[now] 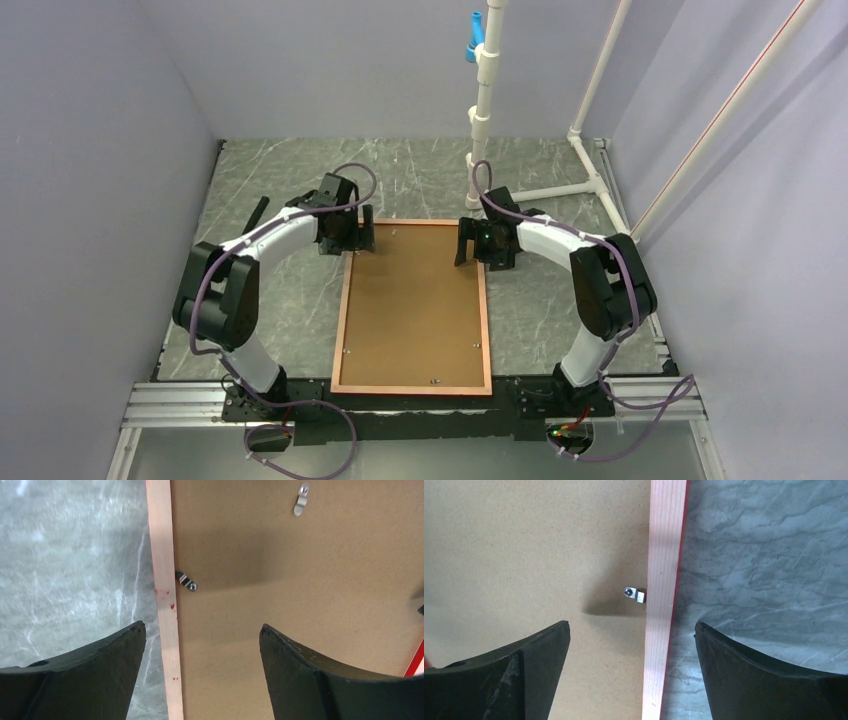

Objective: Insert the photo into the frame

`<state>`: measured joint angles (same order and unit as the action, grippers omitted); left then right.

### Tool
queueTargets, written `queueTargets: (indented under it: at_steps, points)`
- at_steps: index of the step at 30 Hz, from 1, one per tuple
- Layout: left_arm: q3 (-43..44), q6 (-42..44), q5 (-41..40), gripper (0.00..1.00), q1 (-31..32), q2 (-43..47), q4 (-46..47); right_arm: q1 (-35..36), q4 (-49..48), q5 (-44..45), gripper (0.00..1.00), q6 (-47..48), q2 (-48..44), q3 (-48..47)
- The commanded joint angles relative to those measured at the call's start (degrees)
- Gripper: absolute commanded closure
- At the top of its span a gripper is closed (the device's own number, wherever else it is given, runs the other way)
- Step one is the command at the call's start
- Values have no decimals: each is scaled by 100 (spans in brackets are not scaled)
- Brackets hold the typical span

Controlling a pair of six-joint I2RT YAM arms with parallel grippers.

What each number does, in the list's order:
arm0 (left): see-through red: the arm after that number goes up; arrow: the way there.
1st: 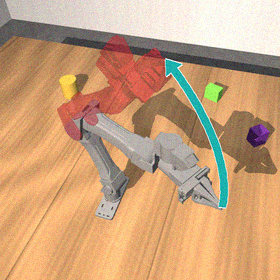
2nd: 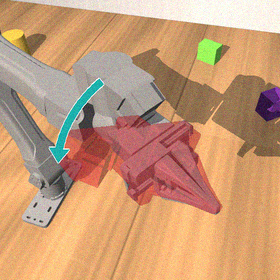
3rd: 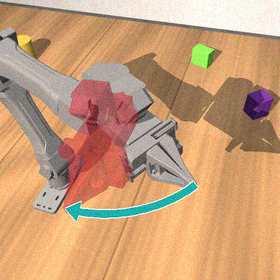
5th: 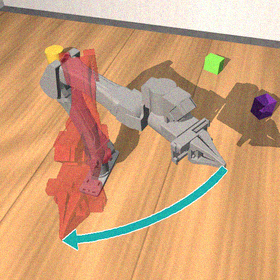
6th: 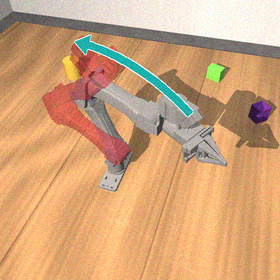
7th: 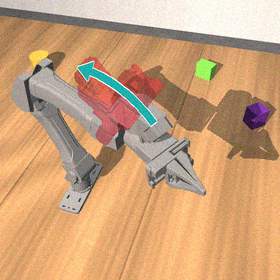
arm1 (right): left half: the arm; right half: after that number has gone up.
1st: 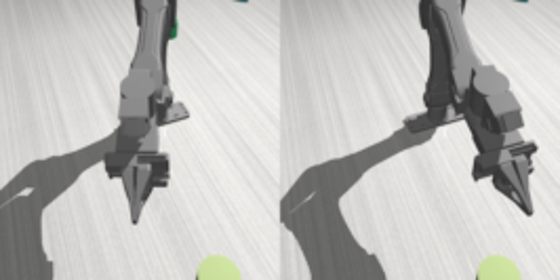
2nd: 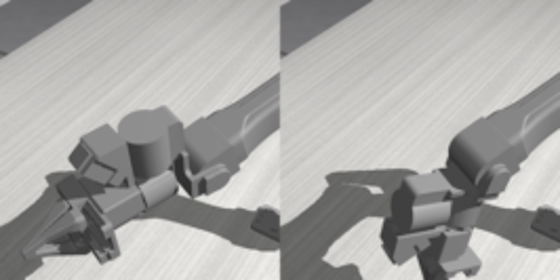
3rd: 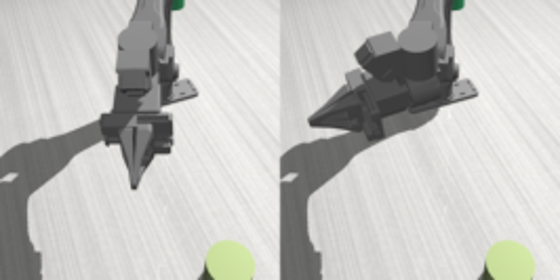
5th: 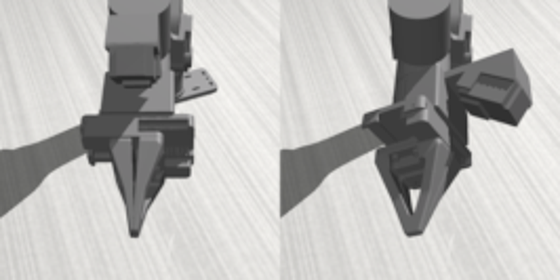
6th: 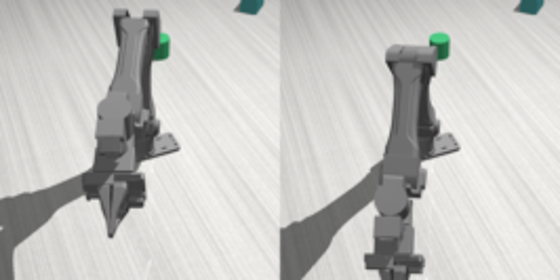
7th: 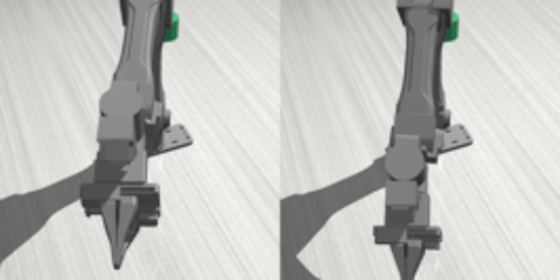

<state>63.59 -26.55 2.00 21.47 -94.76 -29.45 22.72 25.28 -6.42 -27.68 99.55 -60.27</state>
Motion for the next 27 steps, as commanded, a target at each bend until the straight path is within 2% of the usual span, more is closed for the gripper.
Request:
queueTargets:
  at_steps: [1,7,13,27]
  points:
    - [611,525,-179,12,32,-292,-98,-42,-320,-327,3,-120,-316,211]
    - [1529,1186,-535,3,86,-943,-350,-91,-524,-541,3,-185,-408,520]
    - [2378,1845,-697,1,276,-1549,-504,-93,-623,-712,3,-185,-378,645]
    - [3186,2908,55,1,549,-2504,-185,-103,-715,-888,4,-140,-277,844]
